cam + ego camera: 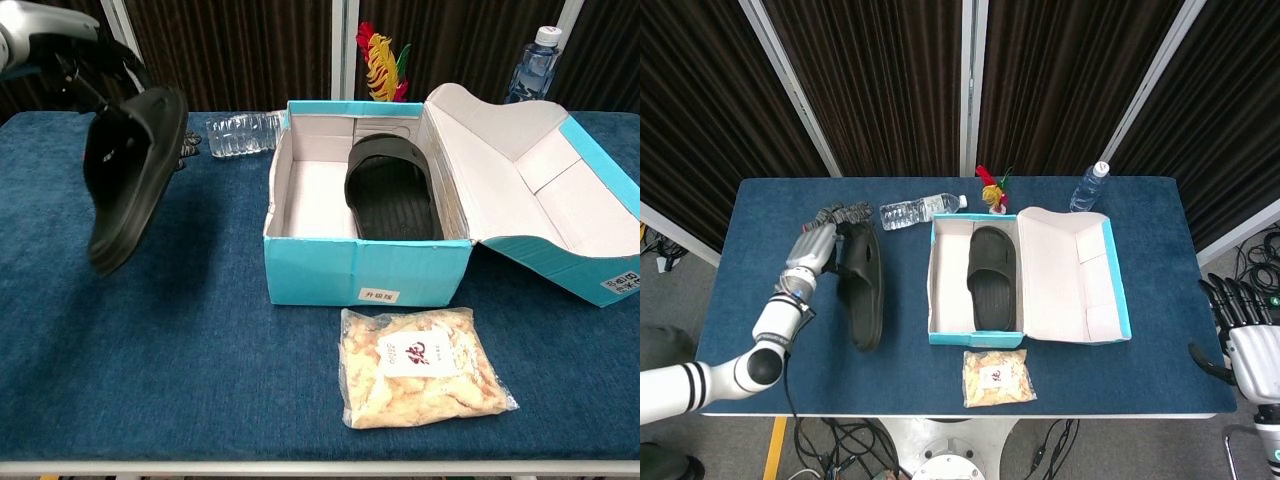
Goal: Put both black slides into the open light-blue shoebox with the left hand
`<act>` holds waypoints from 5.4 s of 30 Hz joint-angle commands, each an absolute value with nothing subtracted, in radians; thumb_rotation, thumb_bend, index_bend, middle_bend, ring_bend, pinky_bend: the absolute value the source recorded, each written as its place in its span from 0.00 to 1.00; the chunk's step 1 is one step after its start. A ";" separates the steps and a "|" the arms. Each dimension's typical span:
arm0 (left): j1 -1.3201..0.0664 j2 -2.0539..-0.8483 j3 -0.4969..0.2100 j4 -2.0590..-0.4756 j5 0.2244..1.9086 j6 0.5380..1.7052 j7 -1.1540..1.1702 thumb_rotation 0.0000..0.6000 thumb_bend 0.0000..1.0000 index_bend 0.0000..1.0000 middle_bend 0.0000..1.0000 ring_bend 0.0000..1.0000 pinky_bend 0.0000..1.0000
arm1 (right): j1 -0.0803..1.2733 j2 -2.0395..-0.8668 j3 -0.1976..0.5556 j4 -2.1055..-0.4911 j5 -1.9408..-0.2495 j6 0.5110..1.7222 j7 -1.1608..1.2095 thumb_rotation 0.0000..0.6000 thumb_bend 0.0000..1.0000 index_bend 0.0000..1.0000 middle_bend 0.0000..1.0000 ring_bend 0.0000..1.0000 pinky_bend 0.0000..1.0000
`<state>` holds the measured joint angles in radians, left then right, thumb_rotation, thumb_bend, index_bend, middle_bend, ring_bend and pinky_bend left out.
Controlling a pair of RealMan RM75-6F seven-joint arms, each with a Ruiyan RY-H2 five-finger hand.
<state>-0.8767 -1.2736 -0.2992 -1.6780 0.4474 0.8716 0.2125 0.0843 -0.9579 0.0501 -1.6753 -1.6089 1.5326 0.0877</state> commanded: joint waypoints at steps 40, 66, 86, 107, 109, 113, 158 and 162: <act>-1.008 -1.819 -0.407 -1.046 1.075 0.764 -0.369 1.00 0.00 0.62 0.67 0.67 0.86 | 0.084 -0.944 0.054 -1.701 -1.584 1.517 0.059 1.00 0.15 0.00 0.05 0.00 0.03; -1.008 -1.933 -0.362 -0.890 1.091 0.764 -0.253 1.00 0.00 0.60 0.65 0.61 0.85 | 0.084 -0.943 0.054 -1.706 -1.583 1.512 0.052 1.00 0.15 0.00 0.05 0.00 0.03; -0.979 -1.855 -0.372 -1.085 0.909 0.742 0.001 1.00 0.00 0.12 0.10 0.12 0.48 | 0.079 -0.938 0.052 -1.713 -1.593 1.524 0.048 1.00 0.15 0.00 0.05 0.00 0.03; -0.948 -1.565 -0.308 -1.451 0.913 0.826 0.255 1.00 0.04 0.20 0.11 0.01 0.25 | 0.074 -0.938 0.048 -1.704 -1.603 1.533 0.061 1.00 0.15 0.00 0.05 0.00 0.03; -0.957 -1.545 -0.307 -1.476 0.931 0.809 0.251 1.00 0.15 0.25 0.15 0.01 0.25 | 0.076 -0.939 0.048 -1.702 -1.603 1.531 0.063 1.00 0.15 0.00 0.05 0.00 0.03; -0.993 -1.534 -0.304 -1.483 0.951 0.749 0.240 1.00 0.41 0.29 0.20 0.01 0.22 | 0.077 -0.942 0.048 -1.699 -1.605 1.529 0.065 1.00 0.15 0.00 0.05 0.00 0.03; -0.791 -1.367 -0.205 -1.561 1.050 1.147 0.045 1.00 0.32 0.28 0.26 0.05 0.18 | 0.068 -0.954 0.047 -1.638 -1.564 1.514 0.159 1.00 0.15 0.00 0.05 0.00 0.03; -0.670 -1.314 -0.148 -1.538 1.102 1.271 0.040 1.00 0.31 0.28 0.26 0.05 0.18 | 0.073 -0.965 0.048 -1.621 -1.545 1.492 0.175 1.00 0.15 0.00 0.05 0.00 0.03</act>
<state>-0.7449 -1.3634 -0.1907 -1.5384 1.0622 1.1966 0.0625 0.0713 -0.9627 0.0474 -1.6230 -1.5465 1.4936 0.1727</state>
